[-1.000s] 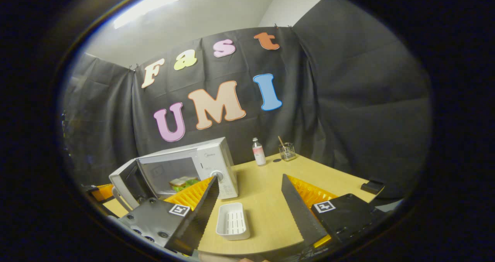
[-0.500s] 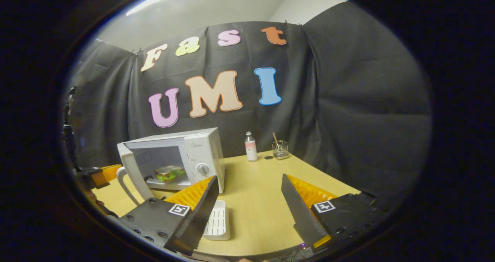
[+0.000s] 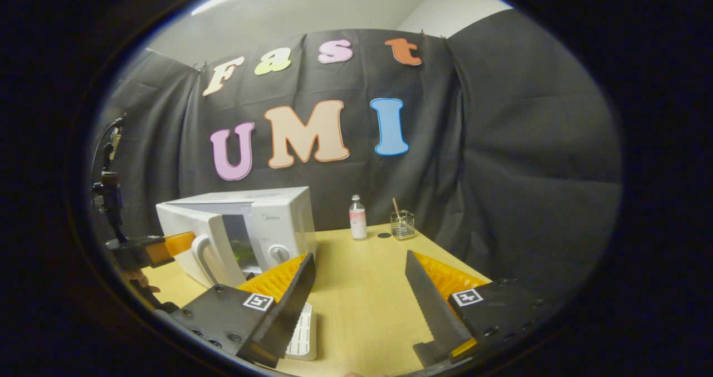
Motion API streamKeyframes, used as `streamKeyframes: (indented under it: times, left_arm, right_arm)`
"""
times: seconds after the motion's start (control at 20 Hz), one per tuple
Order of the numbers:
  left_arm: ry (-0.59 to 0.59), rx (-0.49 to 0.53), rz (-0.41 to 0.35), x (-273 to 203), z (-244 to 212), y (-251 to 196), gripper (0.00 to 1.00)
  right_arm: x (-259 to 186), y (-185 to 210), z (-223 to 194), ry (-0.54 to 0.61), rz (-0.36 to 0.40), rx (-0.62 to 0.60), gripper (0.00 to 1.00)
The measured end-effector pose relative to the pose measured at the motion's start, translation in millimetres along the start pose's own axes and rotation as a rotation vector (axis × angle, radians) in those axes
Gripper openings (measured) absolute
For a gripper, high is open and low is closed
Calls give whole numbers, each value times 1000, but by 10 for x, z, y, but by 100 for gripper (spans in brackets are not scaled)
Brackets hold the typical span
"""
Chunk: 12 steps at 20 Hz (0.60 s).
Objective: Open the microwave oven with the left hand, put the food in, and close the microwave oven.
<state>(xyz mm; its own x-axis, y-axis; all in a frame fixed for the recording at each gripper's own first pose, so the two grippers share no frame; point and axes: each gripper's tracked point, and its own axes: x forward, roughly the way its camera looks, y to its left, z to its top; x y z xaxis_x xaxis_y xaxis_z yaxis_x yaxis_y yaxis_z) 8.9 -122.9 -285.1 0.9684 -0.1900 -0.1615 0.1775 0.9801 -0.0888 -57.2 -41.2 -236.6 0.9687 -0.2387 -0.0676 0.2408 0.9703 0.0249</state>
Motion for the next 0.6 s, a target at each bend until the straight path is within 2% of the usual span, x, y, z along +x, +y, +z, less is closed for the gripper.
streamKeyframes:
  times: [0.6]
  left_arm:
    - [18, -4, 19, 545, -7, -13, 2]
  right_arm:
    - [182, -98, 209, -15, 1, 21, 92]
